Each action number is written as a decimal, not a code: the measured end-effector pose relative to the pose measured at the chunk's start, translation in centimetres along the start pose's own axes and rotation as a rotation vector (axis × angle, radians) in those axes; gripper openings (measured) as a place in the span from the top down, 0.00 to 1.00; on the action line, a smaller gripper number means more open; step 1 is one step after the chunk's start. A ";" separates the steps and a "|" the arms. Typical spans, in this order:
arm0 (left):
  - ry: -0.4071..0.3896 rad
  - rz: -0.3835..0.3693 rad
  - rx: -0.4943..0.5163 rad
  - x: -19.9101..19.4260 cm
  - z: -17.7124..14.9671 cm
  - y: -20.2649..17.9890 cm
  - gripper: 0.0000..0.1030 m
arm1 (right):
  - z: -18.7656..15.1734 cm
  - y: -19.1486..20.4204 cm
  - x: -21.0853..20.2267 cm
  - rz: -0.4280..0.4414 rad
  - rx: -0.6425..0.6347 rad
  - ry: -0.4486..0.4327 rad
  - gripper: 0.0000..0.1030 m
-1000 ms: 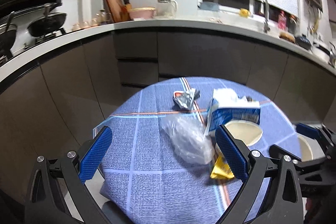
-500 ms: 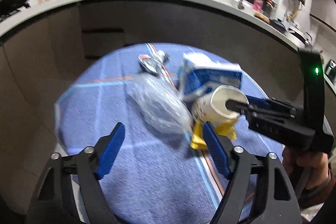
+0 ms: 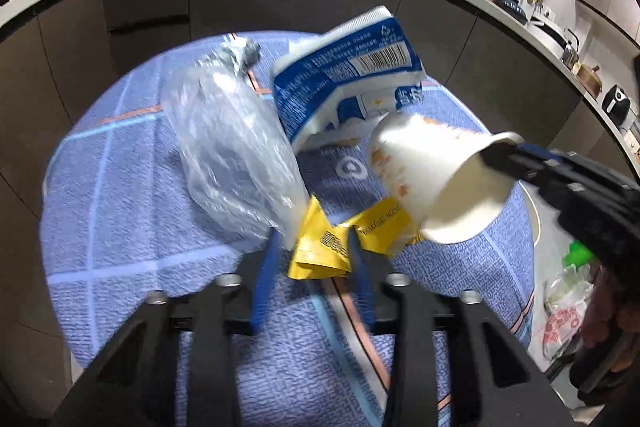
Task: Collect trash
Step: 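Grasp the white paper cup with the right gripper while the left grasps the yellow wrapper, then lift the paper cup and yellow wrapper and carry both toward the white bin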
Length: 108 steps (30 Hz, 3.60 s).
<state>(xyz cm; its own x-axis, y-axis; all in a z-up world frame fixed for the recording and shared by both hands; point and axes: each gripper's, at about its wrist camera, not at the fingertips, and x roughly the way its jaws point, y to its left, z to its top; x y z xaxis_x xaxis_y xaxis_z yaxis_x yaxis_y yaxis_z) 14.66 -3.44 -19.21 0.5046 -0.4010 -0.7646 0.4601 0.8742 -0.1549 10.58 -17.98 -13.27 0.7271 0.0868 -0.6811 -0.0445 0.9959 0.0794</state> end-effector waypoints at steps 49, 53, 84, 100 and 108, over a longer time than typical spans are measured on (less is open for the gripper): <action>0.069 -0.039 0.305 -3.0 -3.1 -6.9 0.52 | -2.2 -5.6 -8.1 -0.111 0.124 -0.125 0.92; 0.121 -0.055 0.299 -2.0 -2.8 -6.6 1.00 | -2.2 -5.6 -8.1 -0.111 0.125 -0.129 0.92; 0.104 -0.027 0.557 -0.8 -2.5 -9.1 0.53 | -3.3 -9.9 -10.8 -0.126 0.229 -0.175 0.92; 0.017 -0.275 0.333 -6.4 2.5 -9.3 0.92 | -3.0 -10.8 -12.0 -0.185 0.233 -0.204 0.92; -0.038 -0.390 0.309 -4.6 8.1 -14.8 0.92 | -4.7 -15.2 -13.1 -0.286 0.308 -0.210 0.92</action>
<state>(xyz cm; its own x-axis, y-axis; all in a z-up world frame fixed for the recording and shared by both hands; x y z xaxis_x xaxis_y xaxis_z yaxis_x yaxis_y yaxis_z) 11.46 -16.71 -8.29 0.2760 -0.6966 -0.6623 0.8116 0.5381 -0.2277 -1.49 -34.09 -9.03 0.8047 -0.2287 -0.5479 0.3601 0.9217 0.1442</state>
